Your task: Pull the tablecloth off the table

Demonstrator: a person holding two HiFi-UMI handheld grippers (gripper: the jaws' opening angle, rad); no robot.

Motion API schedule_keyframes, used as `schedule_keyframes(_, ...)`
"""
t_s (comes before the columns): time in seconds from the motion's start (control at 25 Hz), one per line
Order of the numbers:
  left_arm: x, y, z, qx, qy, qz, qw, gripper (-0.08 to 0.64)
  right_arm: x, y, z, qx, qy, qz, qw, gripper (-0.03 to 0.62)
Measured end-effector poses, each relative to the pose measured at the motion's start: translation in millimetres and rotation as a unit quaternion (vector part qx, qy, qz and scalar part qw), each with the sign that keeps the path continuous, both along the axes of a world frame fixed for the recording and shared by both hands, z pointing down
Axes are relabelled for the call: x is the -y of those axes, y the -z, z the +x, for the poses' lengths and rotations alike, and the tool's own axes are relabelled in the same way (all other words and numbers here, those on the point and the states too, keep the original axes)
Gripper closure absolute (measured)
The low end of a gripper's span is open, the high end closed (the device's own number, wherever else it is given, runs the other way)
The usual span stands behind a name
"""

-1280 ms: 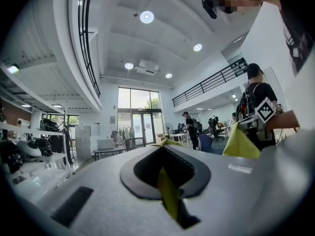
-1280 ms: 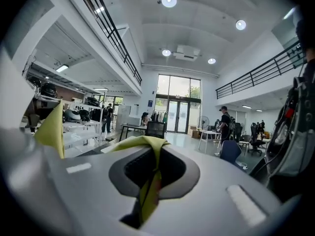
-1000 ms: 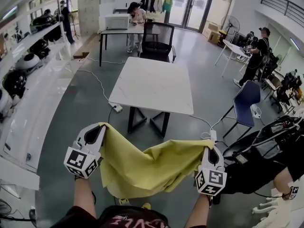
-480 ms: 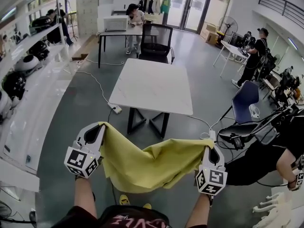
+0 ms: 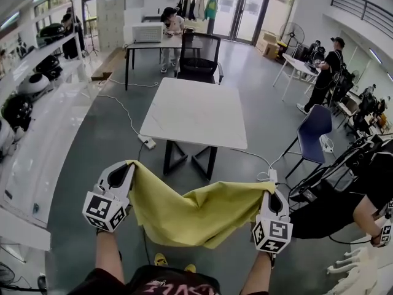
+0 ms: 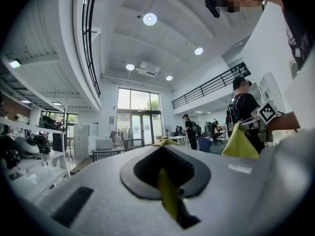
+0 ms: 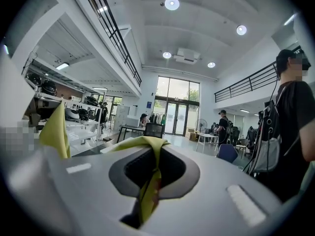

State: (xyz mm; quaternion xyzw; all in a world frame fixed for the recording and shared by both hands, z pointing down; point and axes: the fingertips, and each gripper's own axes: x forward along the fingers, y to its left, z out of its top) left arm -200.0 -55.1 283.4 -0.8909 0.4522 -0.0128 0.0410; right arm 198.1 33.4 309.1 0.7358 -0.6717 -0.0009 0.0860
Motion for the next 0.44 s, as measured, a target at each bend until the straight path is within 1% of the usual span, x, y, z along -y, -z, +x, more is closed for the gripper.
schedule_keyframes(0.24,-3.6,1.1,-4.4,-0.002,-0.002,0.001,1.0000,0.552,-5.3,4.0,-1.1,0.000,-0.001,0.007,1.000,0.578)
schedule_keyframes(0.44,-4.3,1.5,-0.2,-0.005,-0.005,0.003,1.0000,0.552,-8.5,3.8,3.0,0.002,-0.005,0.009,1.000,0.578)
